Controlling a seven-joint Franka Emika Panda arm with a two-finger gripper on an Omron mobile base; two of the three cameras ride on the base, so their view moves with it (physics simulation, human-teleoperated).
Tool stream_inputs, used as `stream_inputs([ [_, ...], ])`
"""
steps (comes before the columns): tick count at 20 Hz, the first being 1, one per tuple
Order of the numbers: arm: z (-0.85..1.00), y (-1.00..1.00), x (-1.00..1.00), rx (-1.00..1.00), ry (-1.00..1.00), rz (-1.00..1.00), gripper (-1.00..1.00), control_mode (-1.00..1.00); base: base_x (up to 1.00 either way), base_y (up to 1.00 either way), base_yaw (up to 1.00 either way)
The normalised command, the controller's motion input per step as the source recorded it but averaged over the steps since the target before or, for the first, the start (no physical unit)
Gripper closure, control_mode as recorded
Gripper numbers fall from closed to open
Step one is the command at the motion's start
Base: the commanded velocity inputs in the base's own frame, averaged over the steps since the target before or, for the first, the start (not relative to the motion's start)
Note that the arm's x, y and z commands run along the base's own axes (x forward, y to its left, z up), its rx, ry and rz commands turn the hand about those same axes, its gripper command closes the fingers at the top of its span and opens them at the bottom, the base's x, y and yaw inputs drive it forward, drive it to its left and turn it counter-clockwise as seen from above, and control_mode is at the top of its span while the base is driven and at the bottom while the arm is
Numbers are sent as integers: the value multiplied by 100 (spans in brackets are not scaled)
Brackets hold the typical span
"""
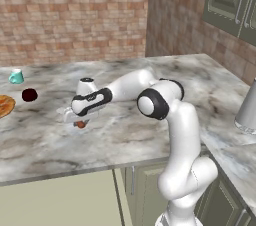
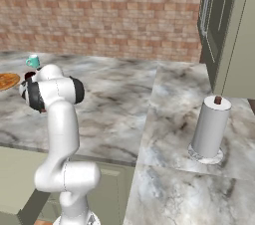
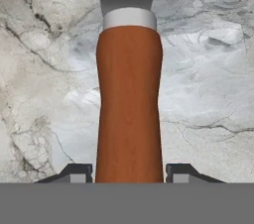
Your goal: Take the pizza cutter from the drawer on the left and place it on the dining counter for cutting.
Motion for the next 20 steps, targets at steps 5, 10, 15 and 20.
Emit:
stream_inputs([
  [5,-26,0,0,0,0,0,100,-100,0,0,0],
  [10,0,0,0,0,0,0,100,-100,0,0,0],
  [15,0,0,0,0,0,0,100,-100,0,0,0],
  [20,0,0,0,0,0,0,-100,-100,0,0,0],
])
